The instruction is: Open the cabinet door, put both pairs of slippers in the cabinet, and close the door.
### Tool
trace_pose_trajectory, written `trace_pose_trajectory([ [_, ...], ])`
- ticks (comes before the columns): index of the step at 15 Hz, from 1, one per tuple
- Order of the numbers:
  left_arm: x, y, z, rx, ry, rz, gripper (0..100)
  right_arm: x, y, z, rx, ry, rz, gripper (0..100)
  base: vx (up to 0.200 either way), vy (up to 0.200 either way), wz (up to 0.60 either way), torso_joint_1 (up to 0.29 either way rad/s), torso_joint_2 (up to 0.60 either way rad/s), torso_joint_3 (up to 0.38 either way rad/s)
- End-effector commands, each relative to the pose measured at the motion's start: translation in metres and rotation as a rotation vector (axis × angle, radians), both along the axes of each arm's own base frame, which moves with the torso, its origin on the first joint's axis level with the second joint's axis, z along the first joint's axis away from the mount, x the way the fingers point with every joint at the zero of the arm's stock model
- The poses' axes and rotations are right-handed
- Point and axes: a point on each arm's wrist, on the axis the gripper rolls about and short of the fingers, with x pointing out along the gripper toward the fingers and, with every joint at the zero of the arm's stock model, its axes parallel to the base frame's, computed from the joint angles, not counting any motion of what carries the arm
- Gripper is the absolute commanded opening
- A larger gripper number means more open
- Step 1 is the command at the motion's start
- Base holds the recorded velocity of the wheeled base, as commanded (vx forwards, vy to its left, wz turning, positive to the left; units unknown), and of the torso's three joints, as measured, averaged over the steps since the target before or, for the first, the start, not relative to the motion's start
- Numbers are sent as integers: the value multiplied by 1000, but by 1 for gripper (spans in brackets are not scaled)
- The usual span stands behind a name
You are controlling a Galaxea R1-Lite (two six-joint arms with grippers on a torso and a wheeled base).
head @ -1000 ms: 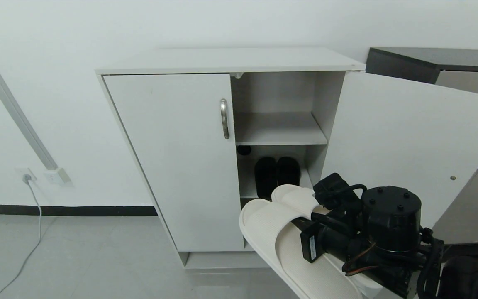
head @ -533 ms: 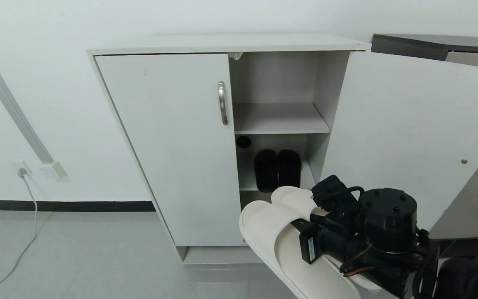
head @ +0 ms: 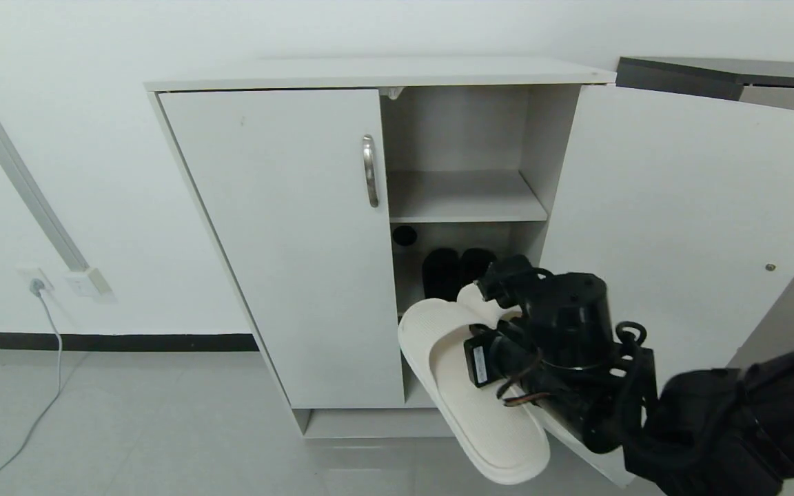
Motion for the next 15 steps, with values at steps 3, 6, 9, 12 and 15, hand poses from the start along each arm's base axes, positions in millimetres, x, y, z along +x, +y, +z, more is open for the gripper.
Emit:
trace_pose_trajectory([
  [3,0,0,0,0,1,-2,0,23,50,60,44,110,-287,0,0,0,0,0,0,0],
  [6,0,0,0,-2,1,1,0,31,55,83,48,46,-324,0,0,0,0,0,0,0],
  [9,0,0,0,-2,1,1,0,36,55,91,42,-26,-329,0,0,0,0,0,0,0],
  [12,0,0,0,-2,1,0,0,40,50,91,36,-37,-350,0,0,0,0,0,0,0],
  [15,0,0,0,0,1,0,0,40,49,91,33,-36,-351,0,0,0,0,0,0,0],
])
